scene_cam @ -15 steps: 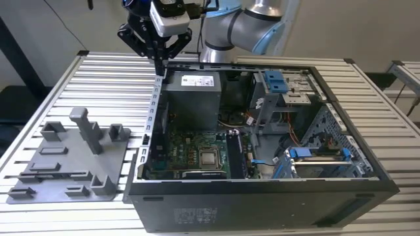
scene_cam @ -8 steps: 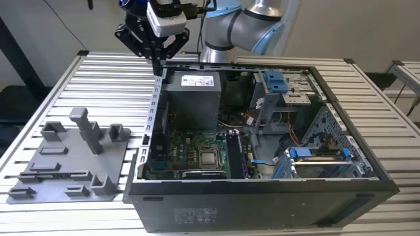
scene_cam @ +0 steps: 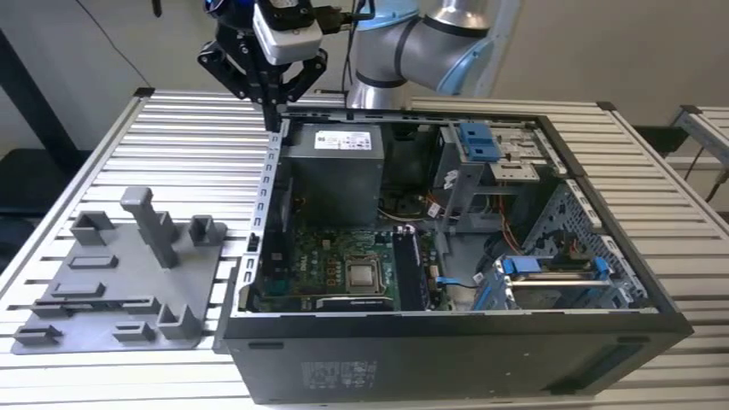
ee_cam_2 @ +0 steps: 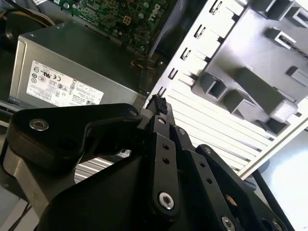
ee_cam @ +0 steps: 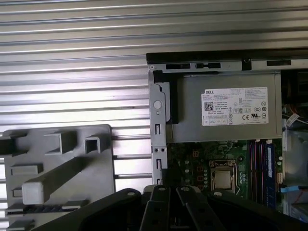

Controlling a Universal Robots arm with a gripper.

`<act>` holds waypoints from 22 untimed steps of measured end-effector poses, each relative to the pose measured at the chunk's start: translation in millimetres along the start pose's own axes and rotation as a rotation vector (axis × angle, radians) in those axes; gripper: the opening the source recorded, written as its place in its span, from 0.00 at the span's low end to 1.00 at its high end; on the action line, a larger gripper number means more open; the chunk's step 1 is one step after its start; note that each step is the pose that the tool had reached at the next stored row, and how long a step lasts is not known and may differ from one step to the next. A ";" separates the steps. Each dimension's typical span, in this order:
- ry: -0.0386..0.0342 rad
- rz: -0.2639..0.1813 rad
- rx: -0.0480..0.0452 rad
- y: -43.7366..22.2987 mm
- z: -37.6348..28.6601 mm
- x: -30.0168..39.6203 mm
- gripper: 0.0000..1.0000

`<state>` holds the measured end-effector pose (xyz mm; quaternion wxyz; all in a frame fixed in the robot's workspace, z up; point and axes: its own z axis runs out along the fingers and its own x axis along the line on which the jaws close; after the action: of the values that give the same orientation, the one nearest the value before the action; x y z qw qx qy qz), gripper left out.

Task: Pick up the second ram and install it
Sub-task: 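Reach for the second ram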

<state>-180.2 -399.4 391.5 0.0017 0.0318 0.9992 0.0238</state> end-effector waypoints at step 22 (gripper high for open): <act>0.0010 0.000 -0.0019 -2.2 -0.1 35.0 0.11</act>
<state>-215.2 -399.3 391.4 0.0012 0.0319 0.9992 0.0248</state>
